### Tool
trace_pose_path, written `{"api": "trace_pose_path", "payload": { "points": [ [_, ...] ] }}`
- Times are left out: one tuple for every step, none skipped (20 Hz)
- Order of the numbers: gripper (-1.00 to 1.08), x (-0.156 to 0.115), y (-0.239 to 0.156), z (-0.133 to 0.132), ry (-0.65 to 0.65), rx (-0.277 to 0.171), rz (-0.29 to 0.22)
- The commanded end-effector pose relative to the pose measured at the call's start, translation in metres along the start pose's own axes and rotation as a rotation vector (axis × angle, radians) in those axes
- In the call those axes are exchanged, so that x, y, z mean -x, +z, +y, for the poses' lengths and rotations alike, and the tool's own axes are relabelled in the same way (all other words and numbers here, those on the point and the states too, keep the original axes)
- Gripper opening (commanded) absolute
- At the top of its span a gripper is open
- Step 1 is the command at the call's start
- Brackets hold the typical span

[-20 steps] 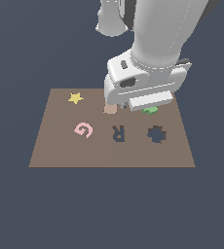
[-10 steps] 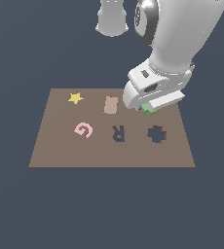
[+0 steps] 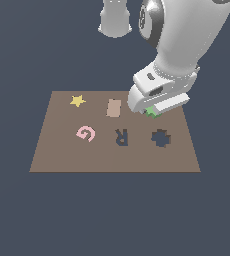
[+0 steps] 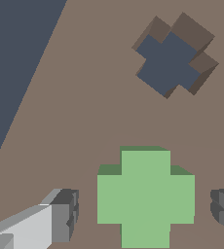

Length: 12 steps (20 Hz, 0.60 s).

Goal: Insert a designated object into the corresponding slot on a board.

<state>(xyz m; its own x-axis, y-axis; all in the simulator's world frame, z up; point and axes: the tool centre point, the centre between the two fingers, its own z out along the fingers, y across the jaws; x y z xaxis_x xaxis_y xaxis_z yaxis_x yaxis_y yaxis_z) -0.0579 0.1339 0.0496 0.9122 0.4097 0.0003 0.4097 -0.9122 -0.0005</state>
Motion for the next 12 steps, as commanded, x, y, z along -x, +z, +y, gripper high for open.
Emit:
{"api": "trace_pose_path", "payload": {
  "points": [
    [1.00, 0.000, 0.001, 0.000, 0.000, 0.000, 0.000],
    [1.00, 0.000, 0.003, 0.000, 0.000, 0.000, 0.000],
    [1.00, 0.000, 0.005, 0.000, 0.000, 0.000, 0.000],
    [1.00, 0.000, 0.008, 0.000, 0.000, 0.000, 0.000],
    [1.00, 0.000, 0.012, 0.000, 0.001, 0.000, 0.000],
    [1.00, 0.000, 0.014, 0.000, 0.001, 0.000, 0.000],
    [1.00, 0.000, 0.017, 0.001, 0.002, 0.001, 0.000],
    [1.00, 0.000, 0.018, 0.001, 0.002, 0.001, 0.000],
    [1.00, 0.000, 0.019, 0.001, 0.002, 0.001, 0.000],
    [1.00, 0.000, 0.020, 0.001, 0.002, 0.001, 0.000],
    [-1.00, 0.000, 0.020, 0.001, 0.002, 0.001, 0.000],
    [-1.00, 0.000, 0.020, 0.001, 0.002, 0.001, 0.000]
  ]
}}
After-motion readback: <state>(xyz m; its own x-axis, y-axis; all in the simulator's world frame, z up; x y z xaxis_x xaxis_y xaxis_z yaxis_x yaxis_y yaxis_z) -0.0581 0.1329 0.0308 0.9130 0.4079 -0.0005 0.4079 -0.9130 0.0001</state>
